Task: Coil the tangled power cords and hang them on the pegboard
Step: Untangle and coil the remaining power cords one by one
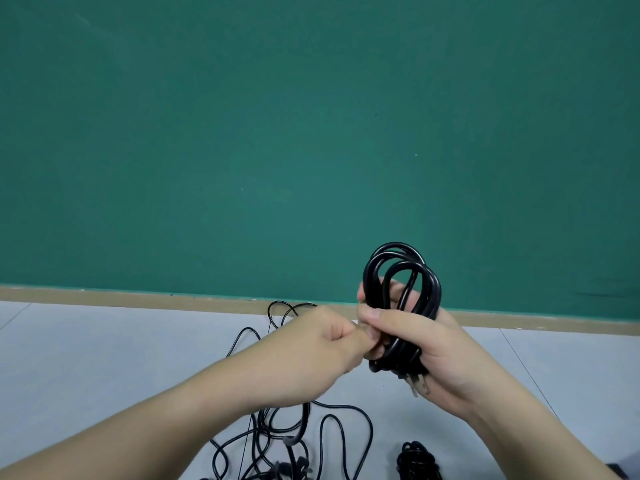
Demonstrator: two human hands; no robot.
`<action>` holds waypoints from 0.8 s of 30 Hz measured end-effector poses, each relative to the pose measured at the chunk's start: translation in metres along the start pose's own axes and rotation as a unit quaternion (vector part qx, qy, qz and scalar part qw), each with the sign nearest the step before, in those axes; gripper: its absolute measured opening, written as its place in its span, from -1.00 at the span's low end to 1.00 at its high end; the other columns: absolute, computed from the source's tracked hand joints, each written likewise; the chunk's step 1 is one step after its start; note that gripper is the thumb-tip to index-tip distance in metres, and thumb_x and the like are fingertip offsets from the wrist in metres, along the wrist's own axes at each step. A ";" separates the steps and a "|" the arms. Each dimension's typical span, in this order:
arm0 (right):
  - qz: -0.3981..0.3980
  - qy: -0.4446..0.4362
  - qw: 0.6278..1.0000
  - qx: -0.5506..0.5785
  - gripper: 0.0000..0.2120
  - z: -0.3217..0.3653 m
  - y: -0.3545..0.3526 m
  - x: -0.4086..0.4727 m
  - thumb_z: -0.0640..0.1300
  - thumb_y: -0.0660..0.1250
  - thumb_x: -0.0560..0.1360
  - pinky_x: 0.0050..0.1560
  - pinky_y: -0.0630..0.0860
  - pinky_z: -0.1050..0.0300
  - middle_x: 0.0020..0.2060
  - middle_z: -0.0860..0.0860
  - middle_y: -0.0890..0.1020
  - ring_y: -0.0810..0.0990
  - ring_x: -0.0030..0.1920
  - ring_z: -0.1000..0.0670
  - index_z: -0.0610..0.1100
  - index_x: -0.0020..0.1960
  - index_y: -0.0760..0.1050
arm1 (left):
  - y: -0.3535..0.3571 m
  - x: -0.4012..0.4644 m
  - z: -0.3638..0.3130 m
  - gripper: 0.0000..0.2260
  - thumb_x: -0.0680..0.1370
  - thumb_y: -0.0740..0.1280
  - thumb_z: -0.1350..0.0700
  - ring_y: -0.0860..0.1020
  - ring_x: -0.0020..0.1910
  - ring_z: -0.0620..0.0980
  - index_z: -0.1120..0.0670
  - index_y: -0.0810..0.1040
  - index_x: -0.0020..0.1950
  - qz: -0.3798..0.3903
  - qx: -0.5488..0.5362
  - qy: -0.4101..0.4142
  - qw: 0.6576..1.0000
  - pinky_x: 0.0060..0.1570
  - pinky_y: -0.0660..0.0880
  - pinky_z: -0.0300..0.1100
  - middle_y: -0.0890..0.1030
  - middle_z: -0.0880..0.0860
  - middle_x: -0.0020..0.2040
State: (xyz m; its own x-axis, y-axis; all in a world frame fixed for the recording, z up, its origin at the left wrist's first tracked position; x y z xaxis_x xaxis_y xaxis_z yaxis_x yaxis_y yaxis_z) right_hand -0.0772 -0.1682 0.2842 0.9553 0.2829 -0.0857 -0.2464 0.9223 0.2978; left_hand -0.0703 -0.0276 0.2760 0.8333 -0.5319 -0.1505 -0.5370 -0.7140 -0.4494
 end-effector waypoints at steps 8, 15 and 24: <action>-0.018 -0.027 0.998 0.048 -0.80 0.004 0.001 -0.003 -0.18 0.41 0.41 -0.38 0.49 0.18 -0.31 -0.06 0.53 0.53 -0.41 0.00 -0.20 0.01 0.57 | -0.004 0.005 0.001 -0.56 0.52 0.27 -0.29 0.15 -0.52 -0.03 0.00 0.47 -0.39 -0.011 -0.030 0.001 0.999 -0.40 0.11 -0.14 0.23 -0.06 -0.52; -0.085 -0.063 0.975 0.194 -0.83 0.023 -0.028 0.003 -0.27 0.44 0.46 -0.43 0.46 0.23 -0.33 -0.01 0.43 0.44 -0.44 0.05 -0.14 -0.05 0.46 | -0.019 0.008 -0.009 -0.55 0.65 0.26 -0.19 0.21 -0.48 0.02 0.03 0.48 -0.35 -0.026 0.017 -0.009 0.999 -0.41 0.20 -0.17 0.28 0.01 -0.46; -0.228 -0.044 0.948 0.216 -0.84 0.028 -0.082 0.004 -0.21 0.40 0.54 -0.39 0.48 0.19 -0.32 -0.02 0.49 0.45 -0.43 0.04 -0.11 -0.15 0.44 | -0.054 0.000 -0.018 -0.51 0.58 0.20 -0.30 0.16 -0.41 0.03 0.03 0.37 -0.37 -0.102 0.092 0.130 0.982 -0.39 0.12 -0.12 0.20 0.01 -0.42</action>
State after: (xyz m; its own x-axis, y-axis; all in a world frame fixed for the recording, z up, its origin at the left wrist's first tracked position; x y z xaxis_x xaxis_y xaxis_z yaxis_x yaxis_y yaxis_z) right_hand -0.0485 -0.2497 0.2859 0.9612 -0.1592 -0.2251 0.2667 0.7442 0.6124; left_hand -0.0436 0.0025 0.3158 0.8464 -0.5021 0.1776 -0.3103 -0.7360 -0.6017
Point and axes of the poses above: each hand's wrist, its own x-axis towards the middle knuckle, its own y-axis out of the palm, z = x × y, the point moved 4 cm from there along x, towards the middle knuckle
